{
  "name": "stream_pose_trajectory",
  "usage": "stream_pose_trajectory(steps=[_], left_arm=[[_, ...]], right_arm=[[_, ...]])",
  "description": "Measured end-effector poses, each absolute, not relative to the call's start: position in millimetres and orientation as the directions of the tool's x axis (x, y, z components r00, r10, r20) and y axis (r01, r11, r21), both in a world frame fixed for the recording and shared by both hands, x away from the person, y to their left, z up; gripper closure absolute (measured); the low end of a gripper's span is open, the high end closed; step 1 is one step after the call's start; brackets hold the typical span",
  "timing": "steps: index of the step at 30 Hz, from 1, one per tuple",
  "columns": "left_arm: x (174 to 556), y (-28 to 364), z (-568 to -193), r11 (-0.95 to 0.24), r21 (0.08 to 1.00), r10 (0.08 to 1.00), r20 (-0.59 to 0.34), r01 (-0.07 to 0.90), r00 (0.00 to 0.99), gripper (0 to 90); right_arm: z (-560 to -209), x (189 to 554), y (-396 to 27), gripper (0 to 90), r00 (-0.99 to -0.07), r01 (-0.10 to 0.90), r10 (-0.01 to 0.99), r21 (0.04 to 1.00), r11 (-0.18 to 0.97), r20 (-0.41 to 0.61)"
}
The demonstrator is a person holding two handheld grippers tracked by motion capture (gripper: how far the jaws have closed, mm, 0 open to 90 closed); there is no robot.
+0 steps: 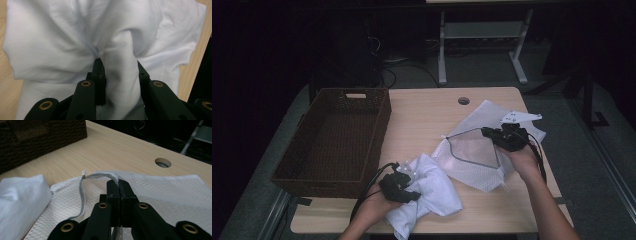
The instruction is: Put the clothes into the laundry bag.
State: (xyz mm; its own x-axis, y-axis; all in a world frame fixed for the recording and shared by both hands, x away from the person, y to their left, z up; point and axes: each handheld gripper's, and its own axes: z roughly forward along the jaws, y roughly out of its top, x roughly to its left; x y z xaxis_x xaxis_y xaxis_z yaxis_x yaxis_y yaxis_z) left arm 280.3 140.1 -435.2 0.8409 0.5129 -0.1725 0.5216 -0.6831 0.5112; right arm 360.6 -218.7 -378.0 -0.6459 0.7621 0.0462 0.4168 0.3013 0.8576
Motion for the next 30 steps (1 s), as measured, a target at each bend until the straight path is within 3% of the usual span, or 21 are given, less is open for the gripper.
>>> stream_pose_trajectory(steps=[14, 20, 30], left_arm=[[274, 147, -411, -0.683, 0.555, 0.479, -0.150, 0.474, 0.865, 72.0], [275, 140, -390, -0.681, 0.600, 0.418, -0.152, 0.419, 0.896, 71.9], [280, 103, -374, -0.734, 0.598, 0.307, -0.130, 0.321, 0.943, 71.9]], right_arm=[[-385, 361, -220, 87.8, -0.664, 0.418, 0.747, 0.850, 0.321, 0.044], [-390, 358, -218, 87.8, -0.681, 0.419, 0.731, 0.843, 0.338, 0.045], [-389, 346, -214, 87.9, -0.721, 0.398, 0.692, 0.840, 0.370, 0.036]])
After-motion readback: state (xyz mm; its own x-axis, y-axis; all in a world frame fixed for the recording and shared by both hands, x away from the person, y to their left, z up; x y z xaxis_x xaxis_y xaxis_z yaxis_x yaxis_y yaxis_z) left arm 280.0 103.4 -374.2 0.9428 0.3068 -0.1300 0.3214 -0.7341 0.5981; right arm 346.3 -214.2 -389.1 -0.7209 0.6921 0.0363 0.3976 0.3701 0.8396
